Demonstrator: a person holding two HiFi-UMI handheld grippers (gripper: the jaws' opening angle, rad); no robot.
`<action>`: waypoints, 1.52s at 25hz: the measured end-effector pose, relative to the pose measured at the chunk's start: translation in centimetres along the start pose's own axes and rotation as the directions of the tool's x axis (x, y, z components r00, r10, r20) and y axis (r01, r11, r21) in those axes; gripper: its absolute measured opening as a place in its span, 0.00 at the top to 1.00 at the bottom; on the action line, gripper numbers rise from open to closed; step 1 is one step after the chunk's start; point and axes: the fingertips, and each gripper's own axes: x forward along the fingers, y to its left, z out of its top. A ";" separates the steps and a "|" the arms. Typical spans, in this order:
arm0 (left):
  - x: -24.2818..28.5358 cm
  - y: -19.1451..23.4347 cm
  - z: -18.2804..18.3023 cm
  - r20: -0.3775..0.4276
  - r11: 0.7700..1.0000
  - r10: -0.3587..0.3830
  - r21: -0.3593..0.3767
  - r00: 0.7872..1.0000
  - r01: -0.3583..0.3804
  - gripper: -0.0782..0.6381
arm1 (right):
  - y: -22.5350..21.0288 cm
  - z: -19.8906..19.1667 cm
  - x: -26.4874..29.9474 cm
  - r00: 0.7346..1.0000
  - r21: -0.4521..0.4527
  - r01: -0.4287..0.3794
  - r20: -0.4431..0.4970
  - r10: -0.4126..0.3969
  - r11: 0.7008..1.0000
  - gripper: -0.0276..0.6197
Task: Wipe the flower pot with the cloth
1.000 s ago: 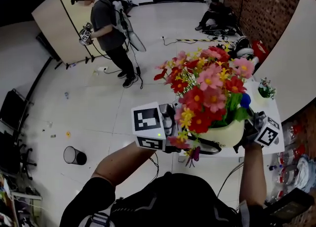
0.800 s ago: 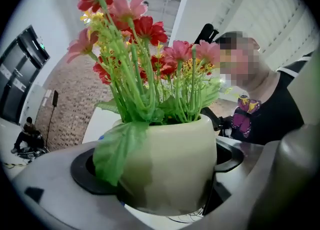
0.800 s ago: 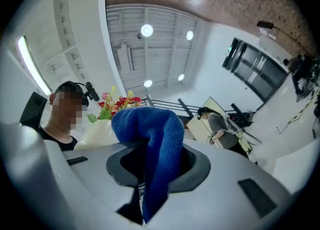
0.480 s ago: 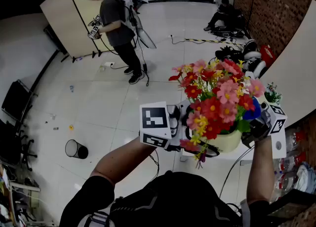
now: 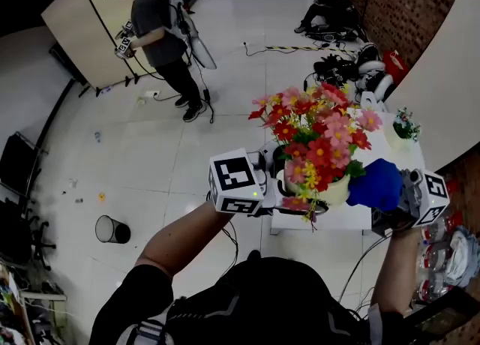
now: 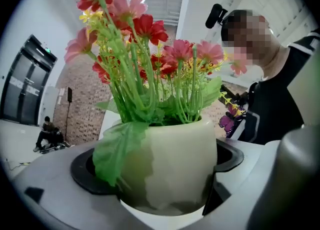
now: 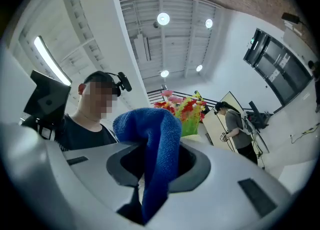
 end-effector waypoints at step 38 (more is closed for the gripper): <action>-2.9 8.1 -14.6 -0.030 0.964 0.263 0.043 0.964 -0.261 0.10 | -2.8 -3.6 -6.8 0.817 -0.100 0.571 0.175 -0.550 0.815 0.82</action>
